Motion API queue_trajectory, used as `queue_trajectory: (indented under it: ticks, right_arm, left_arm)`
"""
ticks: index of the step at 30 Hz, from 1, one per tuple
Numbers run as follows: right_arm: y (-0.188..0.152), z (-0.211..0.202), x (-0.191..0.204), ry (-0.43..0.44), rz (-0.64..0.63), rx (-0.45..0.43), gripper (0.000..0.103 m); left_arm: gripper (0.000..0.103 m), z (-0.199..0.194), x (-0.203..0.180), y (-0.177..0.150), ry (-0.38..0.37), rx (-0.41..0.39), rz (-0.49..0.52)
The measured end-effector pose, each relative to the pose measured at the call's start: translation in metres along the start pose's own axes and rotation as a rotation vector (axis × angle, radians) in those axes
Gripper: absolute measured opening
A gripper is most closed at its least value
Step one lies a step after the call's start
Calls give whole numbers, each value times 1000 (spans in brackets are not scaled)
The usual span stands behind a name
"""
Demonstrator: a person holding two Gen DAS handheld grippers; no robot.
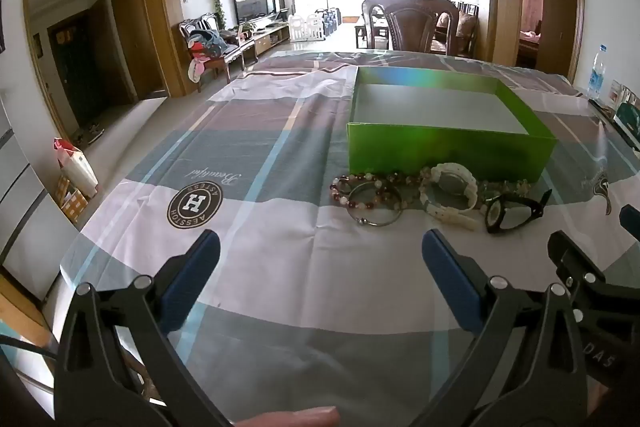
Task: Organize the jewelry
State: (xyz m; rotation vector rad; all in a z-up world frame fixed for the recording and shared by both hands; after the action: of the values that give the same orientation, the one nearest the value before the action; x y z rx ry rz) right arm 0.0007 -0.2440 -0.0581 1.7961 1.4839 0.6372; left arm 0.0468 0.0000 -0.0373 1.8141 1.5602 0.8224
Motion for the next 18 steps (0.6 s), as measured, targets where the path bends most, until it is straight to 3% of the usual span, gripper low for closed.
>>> queue_trajectory:
  ticks: [18]
  right_arm:
    - [0, -2, 2, 0, 5, -7, 100]
  left_arm:
    - [100, 0, 0, 0, -3, 5, -1]
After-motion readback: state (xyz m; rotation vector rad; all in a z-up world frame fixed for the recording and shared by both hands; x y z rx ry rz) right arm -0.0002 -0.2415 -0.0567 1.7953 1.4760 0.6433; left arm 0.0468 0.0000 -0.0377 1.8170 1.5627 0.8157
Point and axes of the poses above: each gripper's, at about its wrist camera, not at the fingertips, and z roughly the way its jaws point, x to its left, y to its top, the point moved 6 cm from there along z, roughly the way its jaws point, and after that the axes turned 3 degrees about -y, right-handed, at the moved point
